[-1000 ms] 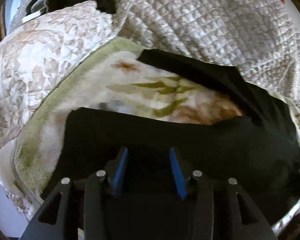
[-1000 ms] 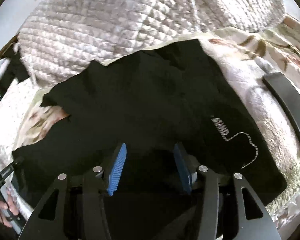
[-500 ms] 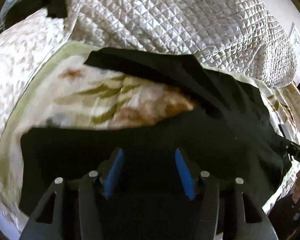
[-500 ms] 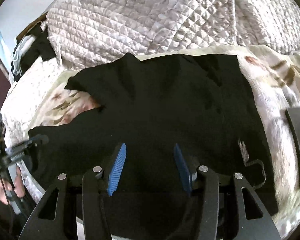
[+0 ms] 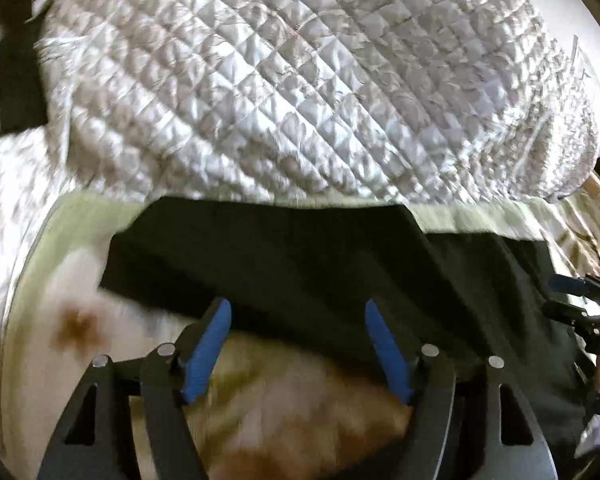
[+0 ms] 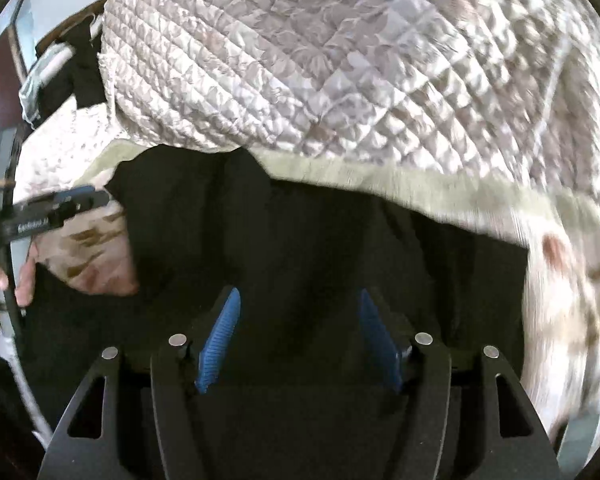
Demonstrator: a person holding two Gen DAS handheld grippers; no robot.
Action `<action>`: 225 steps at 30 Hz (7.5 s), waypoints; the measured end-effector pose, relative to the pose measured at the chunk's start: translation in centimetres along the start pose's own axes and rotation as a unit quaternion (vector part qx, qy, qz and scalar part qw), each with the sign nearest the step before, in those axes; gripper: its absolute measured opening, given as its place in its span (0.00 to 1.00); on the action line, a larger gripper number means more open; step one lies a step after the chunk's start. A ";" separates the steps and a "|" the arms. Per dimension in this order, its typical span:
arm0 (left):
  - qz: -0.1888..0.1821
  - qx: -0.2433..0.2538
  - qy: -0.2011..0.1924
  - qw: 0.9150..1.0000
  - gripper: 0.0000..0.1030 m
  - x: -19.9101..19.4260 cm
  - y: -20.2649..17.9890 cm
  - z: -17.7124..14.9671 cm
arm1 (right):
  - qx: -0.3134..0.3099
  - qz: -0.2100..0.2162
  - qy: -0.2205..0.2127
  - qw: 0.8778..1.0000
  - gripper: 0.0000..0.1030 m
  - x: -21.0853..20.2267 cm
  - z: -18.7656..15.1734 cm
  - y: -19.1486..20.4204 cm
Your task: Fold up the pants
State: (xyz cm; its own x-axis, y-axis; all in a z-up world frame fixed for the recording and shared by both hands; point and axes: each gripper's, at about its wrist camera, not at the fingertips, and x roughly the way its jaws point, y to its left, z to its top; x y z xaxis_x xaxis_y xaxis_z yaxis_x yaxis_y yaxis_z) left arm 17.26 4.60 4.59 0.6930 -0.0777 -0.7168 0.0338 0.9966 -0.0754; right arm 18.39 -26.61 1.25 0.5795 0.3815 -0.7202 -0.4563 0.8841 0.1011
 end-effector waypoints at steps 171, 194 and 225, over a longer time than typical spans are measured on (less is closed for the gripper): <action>0.146 -0.205 0.009 0.968 0.48 -13.0 12.3 -16.3 | 0.221 -0.086 -0.047 0.970 0.33 -12.0 -13.1 0.5; 0.138 -0.114 -0.122 0.976 0.04 -15.3 7.6 -15.2 | 0.225 -0.185 -0.038 0.956 0.33 -8.7 -12.6 -2.6; 0.137 -0.159 -0.009 0.978 0.35 -15.4 8.2 -22.7 | 0.081 -0.049 -0.010 0.995 0.33 -7.6 -17.6 9.1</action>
State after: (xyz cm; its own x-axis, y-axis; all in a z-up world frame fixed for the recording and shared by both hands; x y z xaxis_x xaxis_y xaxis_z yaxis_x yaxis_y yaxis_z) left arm -9.49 13.37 -0.72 0.6577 0.1946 -0.7277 -0.3786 0.9206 -0.0960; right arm -2.04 -26.21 -4.43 0.6300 0.2944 -0.7186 -0.2826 0.9488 0.1410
